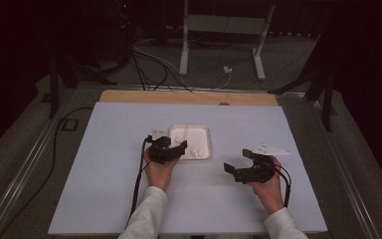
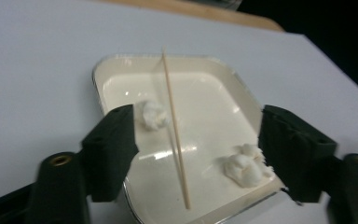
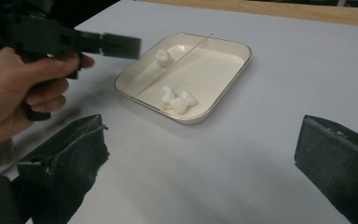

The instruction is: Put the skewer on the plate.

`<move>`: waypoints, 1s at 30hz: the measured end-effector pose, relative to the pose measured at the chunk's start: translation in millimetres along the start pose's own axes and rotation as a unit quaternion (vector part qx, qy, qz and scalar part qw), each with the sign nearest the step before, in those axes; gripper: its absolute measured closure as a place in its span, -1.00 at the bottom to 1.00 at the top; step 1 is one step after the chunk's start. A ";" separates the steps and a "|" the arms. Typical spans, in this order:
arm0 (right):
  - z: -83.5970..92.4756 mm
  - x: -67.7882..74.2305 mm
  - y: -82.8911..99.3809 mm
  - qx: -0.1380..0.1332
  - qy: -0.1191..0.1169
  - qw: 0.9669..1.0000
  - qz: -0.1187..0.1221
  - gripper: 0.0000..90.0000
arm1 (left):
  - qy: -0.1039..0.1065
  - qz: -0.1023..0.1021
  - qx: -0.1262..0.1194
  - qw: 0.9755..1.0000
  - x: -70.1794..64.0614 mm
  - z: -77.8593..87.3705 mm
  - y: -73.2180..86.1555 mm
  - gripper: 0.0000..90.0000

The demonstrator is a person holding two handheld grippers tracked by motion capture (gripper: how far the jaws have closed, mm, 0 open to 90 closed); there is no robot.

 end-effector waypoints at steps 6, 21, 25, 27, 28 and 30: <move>0.7 0.6 -0.3 -0.003 0.000 1.000 0.001 -0.95 | 0.027 -0.032 -0.023 0.999 0.4 23.3 -16.1 -0.64; 8.2 -0.4 -0.1 -0.019 0.002 1.000 0.006 -0.97 | 0.062 -0.140 -0.072 0.986 6.1 86.0 -39.1 -0.98; 10.1 -0.7 1.5 -0.022 0.004 1.000 0.014 -0.98 | 0.051 -0.150 -0.082 0.984 14.6 99.7 -36.9 -0.99; 11.0 -0.5 2.7 -0.023 0.005 1.000 0.019 -0.98 | 0.051 -0.150 -0.083 0.984 19.9 105.6 -34.5 -0.99; 11.4 -0.5 3.1 -0.024 0.004 0.999 0.021 -1.00 | 0.047 -0.152 -0.083 0.984 23.0 108.5 -33.0 -0.99; 12.2 -0.9 4.0 -0.026 0.007 0.999 0.027 -1.00 | 0.043 -0.157 -0.081 0.983 28.7 114.3 -29.9 -0.99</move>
Point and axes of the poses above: each handheld gripper's, and its own axes: z roughly backward along the jaws, y roughly out of its underside, x roughly to its left, the point moved 6 cm from there along -z, roughly forward along the jaws, and after that the axes turned 11 degrees about -x, right-handed, at the moved point
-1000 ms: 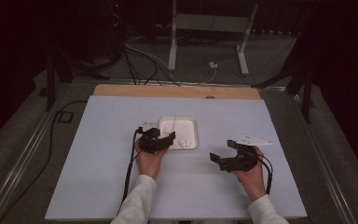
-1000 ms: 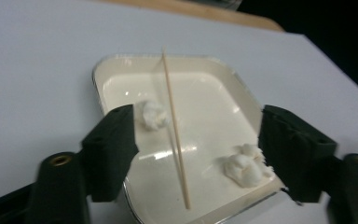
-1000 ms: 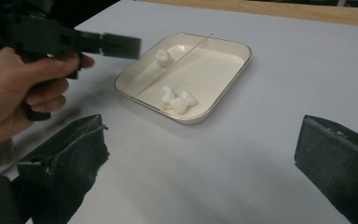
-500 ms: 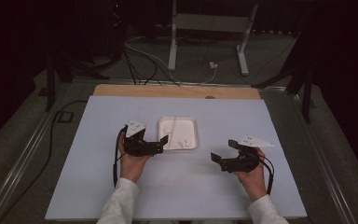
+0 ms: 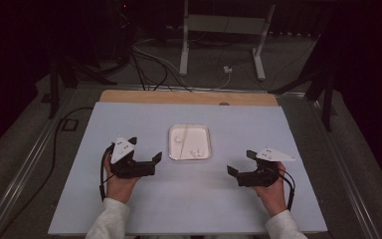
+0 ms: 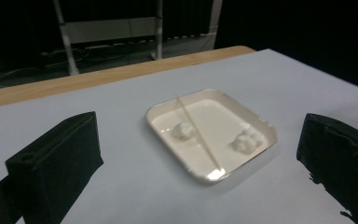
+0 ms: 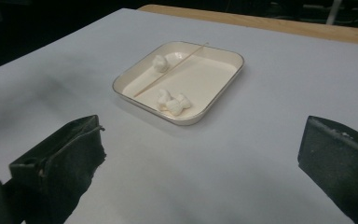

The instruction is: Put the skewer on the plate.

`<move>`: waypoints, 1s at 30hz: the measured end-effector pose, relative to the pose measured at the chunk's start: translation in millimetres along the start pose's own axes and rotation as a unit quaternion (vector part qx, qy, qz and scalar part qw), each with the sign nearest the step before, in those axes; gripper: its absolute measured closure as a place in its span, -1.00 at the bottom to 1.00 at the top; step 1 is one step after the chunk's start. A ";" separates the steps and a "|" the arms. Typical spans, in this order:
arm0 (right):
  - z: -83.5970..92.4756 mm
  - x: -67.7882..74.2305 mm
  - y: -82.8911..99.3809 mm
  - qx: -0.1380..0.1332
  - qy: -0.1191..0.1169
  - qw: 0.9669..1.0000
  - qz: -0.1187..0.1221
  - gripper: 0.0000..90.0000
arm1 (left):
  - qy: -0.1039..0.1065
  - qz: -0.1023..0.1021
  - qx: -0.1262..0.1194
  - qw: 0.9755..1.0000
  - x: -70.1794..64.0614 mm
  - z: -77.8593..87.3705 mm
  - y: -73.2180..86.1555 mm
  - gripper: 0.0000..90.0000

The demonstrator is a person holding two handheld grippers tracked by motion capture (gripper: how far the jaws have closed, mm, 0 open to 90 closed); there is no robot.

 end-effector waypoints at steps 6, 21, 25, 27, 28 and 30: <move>4.6 -3.6 3.0 -0.009 0.006 1.000 0.004 -1.00 | -0.010 0.006 -0.004 1.000 9.3 20.6 11.5 -0.99; 30.3 -17.4 10.5 -0.053 0.022 0.998 -0.004 -1.00 | -0.047 -0.023 -0.024 0.998 25.4 53.6 19.8 -0.99; 35.6 -21.3 10.2 -0.059 0.031 0.998 -0.006 -1.00 | -0.055 -0.021 -0.026 0.998 29.7 58.0 20.6 -0.99; 37.4 -22.1 10.0 -0.061 0.032 0.998 -0.008 -1.00 | -0.060 -0.016 -0.029 0.998 32.3 59.0 20.4 -0.99; 38.6 -22.2 9.6 -0.062 0.033 0.998 -0.007 -1.00 | -0.061 -0.015 -0.029 0.998 32.7 59.2 20.5 -0.99; 39.9 -21.7 8.9 -0.066 0.032 0.997 -0.006 -1.00 | -0.059 -0.008 -0.028 0.998 33.3 59.0 21.4 -0.99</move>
Point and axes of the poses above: each handheld gripper's, and its own axes: z roughly backward along the jaws, y roughly out of its underside, x roughly to its left, the point moved 6 cm from there along -z, roughly forward along the jaws, and after that the axes turned 11 degrees about -x, right-handed, at the moved point
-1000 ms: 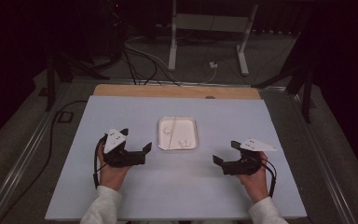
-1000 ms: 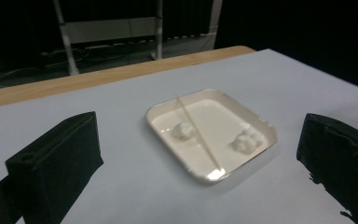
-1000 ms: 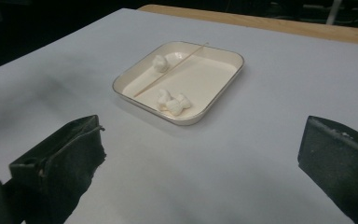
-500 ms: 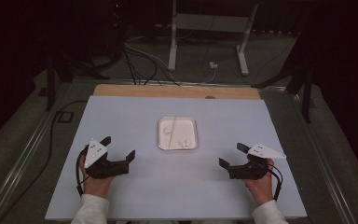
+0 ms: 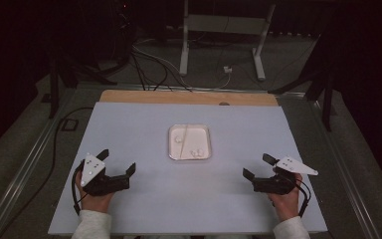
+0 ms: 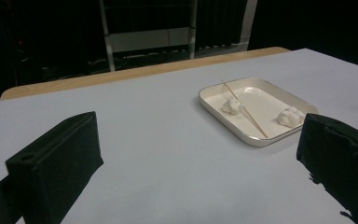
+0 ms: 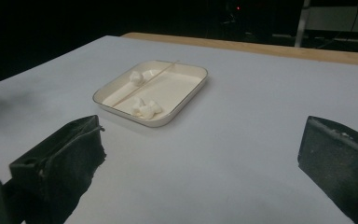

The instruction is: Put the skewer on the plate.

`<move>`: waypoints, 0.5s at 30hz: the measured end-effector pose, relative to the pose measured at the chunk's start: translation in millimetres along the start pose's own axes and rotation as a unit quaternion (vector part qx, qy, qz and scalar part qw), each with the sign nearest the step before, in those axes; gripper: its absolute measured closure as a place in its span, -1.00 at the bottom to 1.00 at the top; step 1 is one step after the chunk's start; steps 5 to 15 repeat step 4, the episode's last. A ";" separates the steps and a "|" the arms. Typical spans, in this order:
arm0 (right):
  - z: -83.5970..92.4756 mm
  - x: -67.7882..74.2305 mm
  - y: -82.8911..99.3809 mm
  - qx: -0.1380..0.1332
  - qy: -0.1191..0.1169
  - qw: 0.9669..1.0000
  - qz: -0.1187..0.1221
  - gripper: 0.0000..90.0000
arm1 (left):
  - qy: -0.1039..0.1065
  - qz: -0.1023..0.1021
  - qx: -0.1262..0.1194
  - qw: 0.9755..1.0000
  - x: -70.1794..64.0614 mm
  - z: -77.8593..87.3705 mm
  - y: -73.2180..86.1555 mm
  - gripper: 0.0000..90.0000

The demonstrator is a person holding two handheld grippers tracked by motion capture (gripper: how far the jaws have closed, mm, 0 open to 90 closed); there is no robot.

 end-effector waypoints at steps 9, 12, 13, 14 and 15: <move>1.2 0.3 -1.6 -0.003 -0.007 1.000 -0.002 -1.00 | -0.002 0.001 0.008 1.000 1.3 -2.2 3.2 -0.99; 1.2 0.3 -1.6 -0.003 -0.007 1.000 -0.002 -1.00 | -0.002 0.001 0.008 1.000 1.3 -2.2 3.2 -0.99; 1.2 0.3 -1.6 -0.003 -0.007 1.000 -0.002 -1.00 | -0.002 0.001 0.008 1.000 1.3 -2.2 3.2 -0.99; 1.2 0.3 -1.6 -0.003 -0.007 1.000 -0.002 -1.00 | -0.002 0.001 0.008 1.000 1.3 -2.2 3.2 -0.99; 1.2 0.3 -1.6 -0.003 -0.007 1.000 -0.002 -1.00 | -0.002 0.001 0.008 1.000 1.3 -2.2 3.2 -0.99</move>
Point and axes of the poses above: each handheld gripper's, and its own axes: z roughly backward along the jaws, y roughly out of its underside, x roughly to its left, the point moved 6 cm from there along -z, roughly forward along the jaws, and after that the axes turned 11 degrees about -x, right-handed, at the moved point
